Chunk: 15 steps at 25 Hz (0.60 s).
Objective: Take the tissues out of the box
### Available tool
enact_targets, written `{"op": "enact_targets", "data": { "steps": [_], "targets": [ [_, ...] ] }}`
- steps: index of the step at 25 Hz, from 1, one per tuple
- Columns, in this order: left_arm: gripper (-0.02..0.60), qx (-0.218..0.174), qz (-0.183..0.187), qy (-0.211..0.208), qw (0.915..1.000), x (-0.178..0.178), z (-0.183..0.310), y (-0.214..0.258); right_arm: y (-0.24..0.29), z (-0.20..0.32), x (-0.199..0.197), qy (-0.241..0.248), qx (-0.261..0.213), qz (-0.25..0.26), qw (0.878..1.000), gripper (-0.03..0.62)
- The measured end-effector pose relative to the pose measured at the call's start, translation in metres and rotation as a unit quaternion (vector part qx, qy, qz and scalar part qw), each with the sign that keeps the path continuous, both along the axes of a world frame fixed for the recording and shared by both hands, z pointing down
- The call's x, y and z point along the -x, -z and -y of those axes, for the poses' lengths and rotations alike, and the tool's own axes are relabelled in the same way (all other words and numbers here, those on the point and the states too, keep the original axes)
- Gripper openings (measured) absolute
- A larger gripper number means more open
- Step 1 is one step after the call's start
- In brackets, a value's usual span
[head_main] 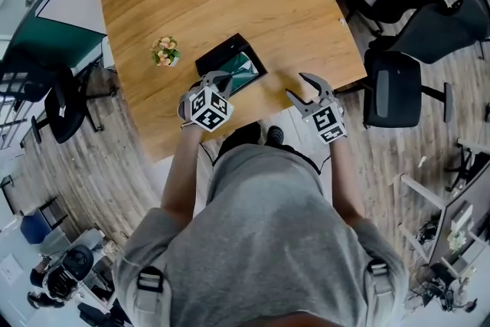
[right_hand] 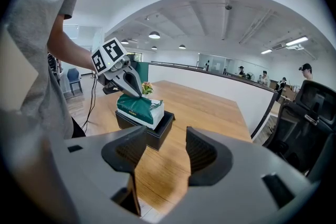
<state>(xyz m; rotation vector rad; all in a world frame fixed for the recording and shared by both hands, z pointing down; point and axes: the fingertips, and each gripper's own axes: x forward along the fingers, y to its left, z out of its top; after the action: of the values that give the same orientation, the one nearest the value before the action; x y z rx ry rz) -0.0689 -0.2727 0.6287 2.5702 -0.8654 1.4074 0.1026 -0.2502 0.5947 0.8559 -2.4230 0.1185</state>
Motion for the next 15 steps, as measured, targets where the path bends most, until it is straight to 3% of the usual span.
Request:
{"op": "enact_targets", "data": {
  "steps": [11,15],
  "targets": [
    [0.017,-0.036,0.012,-0.002,0.9993,-0.01,-0.007,0.039,-0.004,-0.026,-0.016,0.013,0.007,0.003,1.0,0.241],
    [0.017,-0.037,-0.001,-0.002,0.9993,-0.019,-0.016,0.047,-0.002,-0.034,-0.022,0.015,0.004,0.005,1.0,0.239]
  ]
}}
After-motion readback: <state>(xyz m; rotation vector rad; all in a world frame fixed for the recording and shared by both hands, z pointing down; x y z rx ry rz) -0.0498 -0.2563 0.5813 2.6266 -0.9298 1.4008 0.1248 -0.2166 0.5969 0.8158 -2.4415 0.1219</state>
